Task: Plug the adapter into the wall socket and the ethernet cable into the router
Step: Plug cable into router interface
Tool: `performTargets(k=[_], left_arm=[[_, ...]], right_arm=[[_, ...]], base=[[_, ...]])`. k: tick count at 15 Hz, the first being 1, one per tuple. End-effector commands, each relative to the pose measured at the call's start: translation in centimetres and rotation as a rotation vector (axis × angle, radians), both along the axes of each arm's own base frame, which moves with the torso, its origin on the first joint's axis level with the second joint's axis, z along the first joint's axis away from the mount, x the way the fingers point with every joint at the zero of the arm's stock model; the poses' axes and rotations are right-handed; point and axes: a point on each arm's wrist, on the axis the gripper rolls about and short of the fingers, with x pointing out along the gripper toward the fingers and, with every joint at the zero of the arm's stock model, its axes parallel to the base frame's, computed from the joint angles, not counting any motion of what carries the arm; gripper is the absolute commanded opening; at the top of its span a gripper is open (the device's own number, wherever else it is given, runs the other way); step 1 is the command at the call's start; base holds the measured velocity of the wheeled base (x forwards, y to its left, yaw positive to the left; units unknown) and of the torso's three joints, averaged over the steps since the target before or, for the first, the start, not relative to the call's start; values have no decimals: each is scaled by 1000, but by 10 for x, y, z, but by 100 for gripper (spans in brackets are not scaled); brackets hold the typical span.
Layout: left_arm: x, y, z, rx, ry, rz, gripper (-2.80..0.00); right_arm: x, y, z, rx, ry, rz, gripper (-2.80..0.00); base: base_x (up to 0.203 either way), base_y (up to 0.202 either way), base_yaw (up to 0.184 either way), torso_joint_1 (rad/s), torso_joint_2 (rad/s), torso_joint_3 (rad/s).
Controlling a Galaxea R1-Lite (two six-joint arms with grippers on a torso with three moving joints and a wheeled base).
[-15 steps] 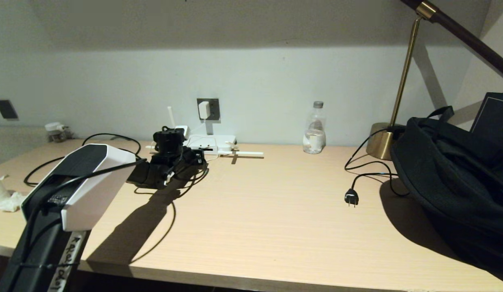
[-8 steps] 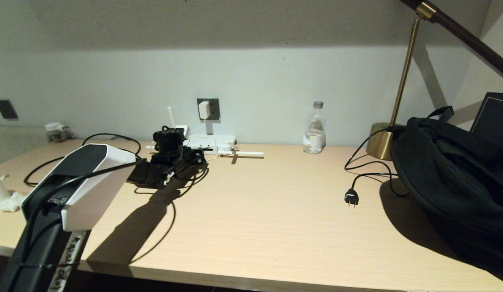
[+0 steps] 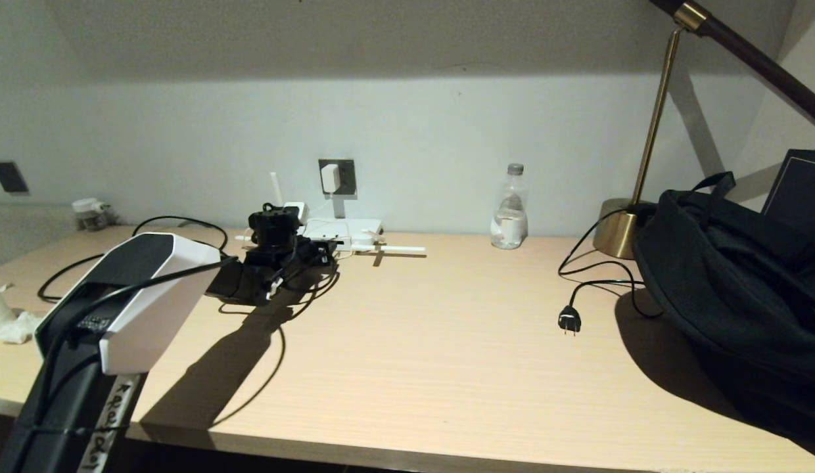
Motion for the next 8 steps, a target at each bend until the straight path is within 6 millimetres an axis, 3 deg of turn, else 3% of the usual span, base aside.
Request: performTargets(k=[1,8], left_arm=[[-1,1,3,-1,-4,2,0],[-21,1,13,-7,16,-1,0]], right_arm=[[0,0,0,-1,0,-1,0],[0,0,0,-2,0,1,0]], base=[[0,0,0,0,0,0],[0,0,0,0,0,0]])
